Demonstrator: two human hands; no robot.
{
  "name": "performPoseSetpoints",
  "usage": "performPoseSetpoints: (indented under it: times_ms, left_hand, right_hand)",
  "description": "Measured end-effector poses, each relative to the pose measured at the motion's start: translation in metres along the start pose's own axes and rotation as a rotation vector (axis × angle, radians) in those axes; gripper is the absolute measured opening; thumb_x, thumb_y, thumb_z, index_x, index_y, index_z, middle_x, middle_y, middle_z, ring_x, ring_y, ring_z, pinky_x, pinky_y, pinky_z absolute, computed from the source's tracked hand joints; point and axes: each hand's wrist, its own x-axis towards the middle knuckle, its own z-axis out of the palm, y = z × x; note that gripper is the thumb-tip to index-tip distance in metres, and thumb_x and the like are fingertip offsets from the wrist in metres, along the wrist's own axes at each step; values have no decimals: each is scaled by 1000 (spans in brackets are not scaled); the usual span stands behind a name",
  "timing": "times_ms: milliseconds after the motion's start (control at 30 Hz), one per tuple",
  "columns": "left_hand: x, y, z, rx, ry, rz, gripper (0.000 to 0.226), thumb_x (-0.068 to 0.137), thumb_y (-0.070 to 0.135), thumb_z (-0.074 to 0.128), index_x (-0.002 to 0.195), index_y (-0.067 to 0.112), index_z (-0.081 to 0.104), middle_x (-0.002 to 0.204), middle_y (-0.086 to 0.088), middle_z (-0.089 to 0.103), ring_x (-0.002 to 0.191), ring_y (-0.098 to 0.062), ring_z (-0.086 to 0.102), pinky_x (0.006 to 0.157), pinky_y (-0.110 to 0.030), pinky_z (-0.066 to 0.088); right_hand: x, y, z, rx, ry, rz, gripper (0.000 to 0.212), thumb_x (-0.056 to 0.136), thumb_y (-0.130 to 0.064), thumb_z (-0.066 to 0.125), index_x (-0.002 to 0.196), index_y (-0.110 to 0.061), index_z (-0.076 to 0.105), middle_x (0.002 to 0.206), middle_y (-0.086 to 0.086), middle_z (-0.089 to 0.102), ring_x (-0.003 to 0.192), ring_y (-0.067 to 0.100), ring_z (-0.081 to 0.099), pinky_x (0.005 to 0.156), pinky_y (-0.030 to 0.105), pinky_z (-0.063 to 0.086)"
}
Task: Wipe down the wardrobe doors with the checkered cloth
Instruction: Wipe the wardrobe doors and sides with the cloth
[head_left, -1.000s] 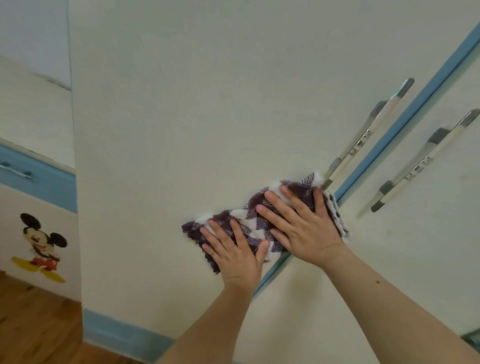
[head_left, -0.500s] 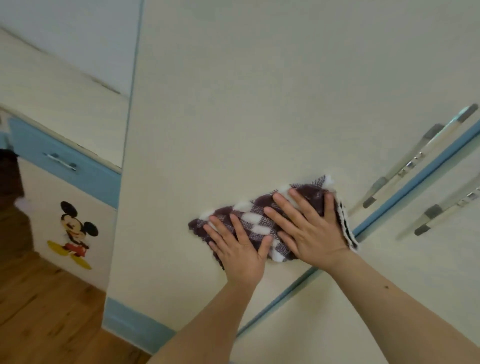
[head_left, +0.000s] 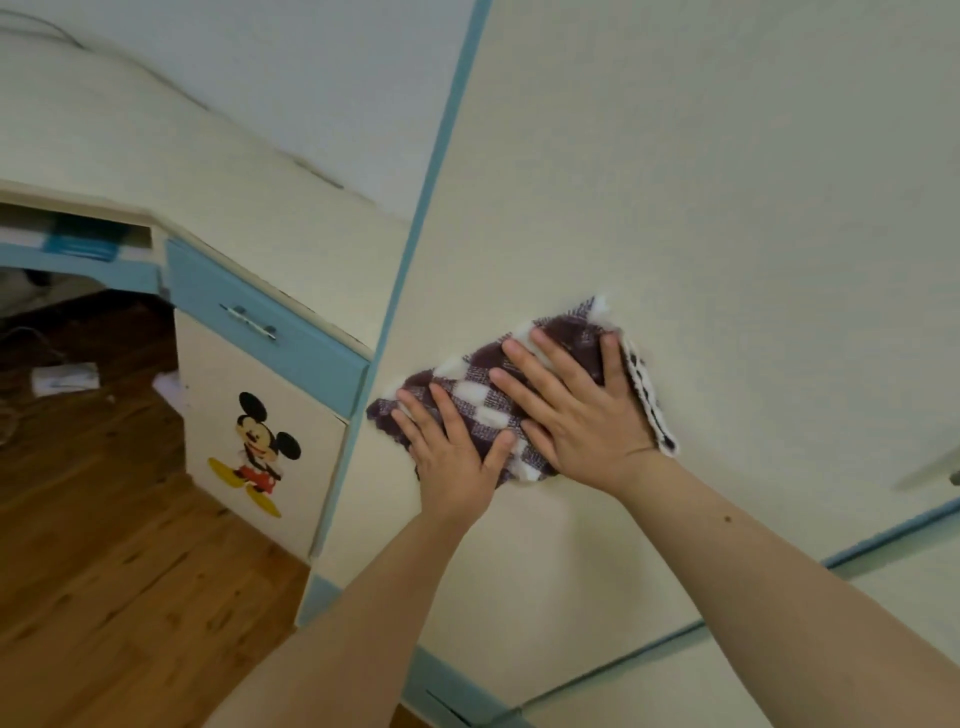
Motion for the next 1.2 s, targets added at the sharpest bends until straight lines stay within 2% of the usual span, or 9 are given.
performPoseSetpoints:
  times_ms: [100, 233, 367, 467, 667, 867, 1000, 1100, 1200]
  left_hand:
    - [13, -3, -17, -30, -48, -58, 103, 62, 90, 2, 131, 18, -26, 147, -25, -27, 136, -44, -22, 111, -52, -4]
    - [24, -5, -28, -95, -57, -146, 92, 85, 62, 35, 135, 16, -28, 147, -20, -31, 136, -40, -25, 112, -51, -5]
    - [35, -11, -37, -131, -34, -224, 88, 93, 45, 42, 141, 11, -24, 148, -17, -31, 137, -36, -25, 112, -44, -9]
    - [35, -16, -37, -143, -13, -239, 91, 85, 59, 33, 138, 13, -26, 150, -17, -27, 138, -34, -23, 112, -40, -11]
    - [22, -22, -12, -222, 98, -240, 105, 54, 90, -14, 130, 19, -25, 150, -20, -24, 138, -37, -21, 112, -44, -9]
    - [-16, -18, 39, -279, 111, -283, 103, 68, 86, -7, 137, 11, -18, 147, -28, -14, 137, -47, -13, 112, -49, -4]
    - [-47, -16, 71, -268, 85, -292, 83, 72, 85, -1, 135, 34, -21, 143, -23, -18, 136, -50, -10, 110, -52, -2]
    - [-71, -9, 92, -290, 47, -313, 97, 66, 88, -3, 137, 27, -29, 141, -18, -24, 136, -47, -14, 111, -52, -4]
    - [-96, -2, 113, -314, -10, -297, 80, 63, 90, -4, 120, 49, -43, 137, -13, -29, 133, -35, -23, 109, -45, -10]
  right_hand:
    - [32, -5, 1, 33, 3, -24, 53, 89, -35, 37, 140, -20, 41, 147, 4, 37, 136, 26, 25, 108, 60, -5]
    - [65, -11, 4, 31, 4, -68, 54, 86, -34, 38, 138, -20, 45, 145, 5, 41, 135, 27, 25, 108, 58, -6]
    - [93, -21, 8, 46, -14, -109, 53, 86, -32, 35, 134, -18, 50, 143, 7, 44, 134, 28, 30, 108, 58, -6]
    - [100, -30, 12, 44, -38, -121, 53, 86, -31, 34, 134, -18, 51, 144, 8, 43, 134, 29, 31, 109, 57, -7]
    - [92, -33, 17, 64, -49, -165, 54, 86, -31, 30, 135, -17, 49, 144, 8, 42, 134, 29, 34, 110, 55, -6]
    - [42, -38, 23, 73, -67, -238, 52, 87, -30, 32, 135, -16, 48, 143, 6, 43, 134, 27, 30, 111, 54, -8]
    - [-5, -37, 22, 85, -91, -263, 51, 88, -27, 32, 136, -16, 47, 143, 4, 43, 134, 25, 27, 112, 52, -11]
    - [-40, -34, 21, 78, -101, -275, 51, 88, -26, 33, 137, -17, 45, 143, 3, 43, 137, 27, 25, 113, 52, -12]
    - [-78, -31, 22, 77, -103, -269, 51, 90, -26, 32, 139, -17, 39, 146, 1, 39, 143, 28, 3, 112, 52, -14]
